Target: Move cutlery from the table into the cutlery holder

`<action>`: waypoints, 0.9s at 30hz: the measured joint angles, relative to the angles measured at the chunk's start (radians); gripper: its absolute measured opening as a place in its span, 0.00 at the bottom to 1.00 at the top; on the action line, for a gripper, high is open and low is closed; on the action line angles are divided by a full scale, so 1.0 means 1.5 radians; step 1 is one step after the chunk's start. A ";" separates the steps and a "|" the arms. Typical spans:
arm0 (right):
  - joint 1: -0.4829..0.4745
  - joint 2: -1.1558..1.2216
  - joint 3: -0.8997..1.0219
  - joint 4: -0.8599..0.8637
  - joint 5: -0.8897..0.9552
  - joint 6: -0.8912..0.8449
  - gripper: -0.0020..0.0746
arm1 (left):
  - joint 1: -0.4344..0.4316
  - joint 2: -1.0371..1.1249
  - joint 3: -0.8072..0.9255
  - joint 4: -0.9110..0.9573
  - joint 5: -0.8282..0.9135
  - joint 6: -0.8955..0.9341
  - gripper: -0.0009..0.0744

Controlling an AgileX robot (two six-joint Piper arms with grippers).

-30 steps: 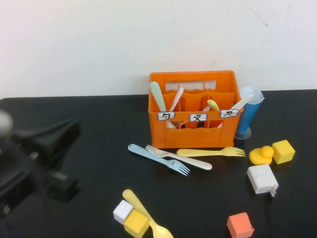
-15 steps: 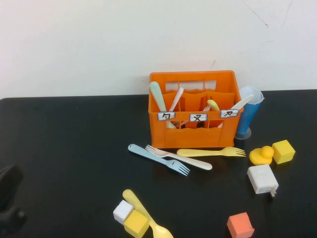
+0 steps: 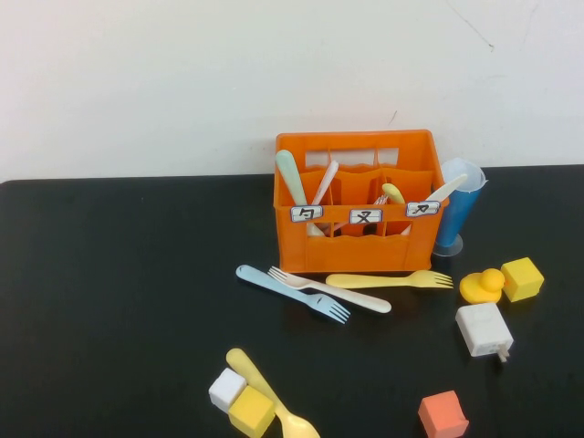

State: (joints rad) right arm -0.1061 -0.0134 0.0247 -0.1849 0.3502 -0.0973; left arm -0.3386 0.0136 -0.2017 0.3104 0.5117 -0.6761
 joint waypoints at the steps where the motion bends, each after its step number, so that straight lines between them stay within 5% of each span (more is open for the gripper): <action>1: 0.000 0.000 0.000 0.000 0.000 0.000 0.02 | 0.022 -0.010 0.011 -0.007 -0.009 0.022 0.01; 12: 0.000 0.000 0.000 0.000 0.000 0.000 0.02 | 0.236 -0.016 0.147 -0.272 -0.181 0.307 0.01; 27: 0.000 0.000 0.000 0.000 0.000 0.000 0.02 | 0.242 -0.016 0.150 -0.284 -0.122 0.444 0.01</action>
State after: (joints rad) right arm -0.1061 -0.0134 0.0247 -0.1849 0.3502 -0.0973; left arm 0.0242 -0.0110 0.0233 -0.1151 0.3289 -0.0095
